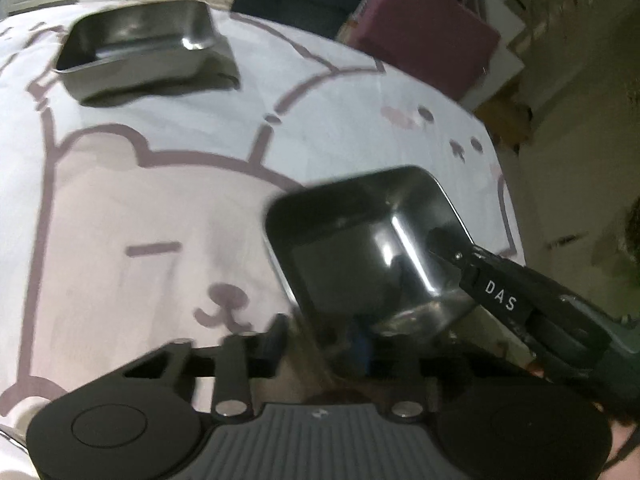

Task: Organize plates and bowls
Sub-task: 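Move both tools to a square steel tray and close on its rim, then lift the square steel tray with both grippers and carry it toward the oval steel bowl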

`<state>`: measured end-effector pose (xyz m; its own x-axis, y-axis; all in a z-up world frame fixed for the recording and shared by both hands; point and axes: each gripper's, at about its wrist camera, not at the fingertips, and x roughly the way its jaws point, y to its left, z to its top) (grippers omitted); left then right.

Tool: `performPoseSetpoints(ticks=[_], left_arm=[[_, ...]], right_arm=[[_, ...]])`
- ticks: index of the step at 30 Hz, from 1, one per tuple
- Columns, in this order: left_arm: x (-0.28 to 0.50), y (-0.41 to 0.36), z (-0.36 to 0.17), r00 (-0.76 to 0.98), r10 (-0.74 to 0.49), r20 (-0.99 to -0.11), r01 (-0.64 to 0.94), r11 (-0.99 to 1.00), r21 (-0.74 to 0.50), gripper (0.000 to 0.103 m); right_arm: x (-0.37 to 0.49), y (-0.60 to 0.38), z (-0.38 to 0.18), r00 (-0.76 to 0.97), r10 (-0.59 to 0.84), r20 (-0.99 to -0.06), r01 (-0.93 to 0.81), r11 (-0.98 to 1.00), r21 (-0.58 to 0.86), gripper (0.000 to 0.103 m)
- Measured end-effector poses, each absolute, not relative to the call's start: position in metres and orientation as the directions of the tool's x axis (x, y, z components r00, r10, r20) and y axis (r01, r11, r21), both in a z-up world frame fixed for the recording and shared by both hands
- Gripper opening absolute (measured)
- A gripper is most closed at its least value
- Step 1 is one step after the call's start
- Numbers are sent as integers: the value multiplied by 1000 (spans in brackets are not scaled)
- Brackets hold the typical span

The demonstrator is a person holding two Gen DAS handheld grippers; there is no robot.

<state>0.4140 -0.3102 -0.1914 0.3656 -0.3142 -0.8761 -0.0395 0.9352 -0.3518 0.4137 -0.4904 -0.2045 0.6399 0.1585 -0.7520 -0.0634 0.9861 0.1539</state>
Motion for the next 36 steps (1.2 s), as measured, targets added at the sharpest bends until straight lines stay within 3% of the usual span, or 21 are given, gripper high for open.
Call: performPoseSetpoints(ticks=[2, 8, 18, 28, 36], left_arm=[[413, -314, -191, 378, -294, -878, -23, 945, -326, 20], [404, -317, -182, 411, -311, -857, 36, 945, -326, 13], [364, -296, -107, 547, -345, -763, 163, 938, -307, 10], [306, -197, -35, 631, -353, -691, 222, 936, -275, 10], [265, -94, -20, 657, -288, -696, 186, 957, -221, 10]], right_arm=[[410, -492, -203, 623, 173, -762, -70, 984, 166, 13], [386, -505, -197, 607, 175, -775, -59, 983, 176, 4], [329, -496, -134, 690, 161, -706, -64, 985, 162, 4], [269, -415, -58, 753, 166, -637, -101, 985, 136, 5], [235, -313, -45, 738, 239, -630, -189, 971, 147, 8]])
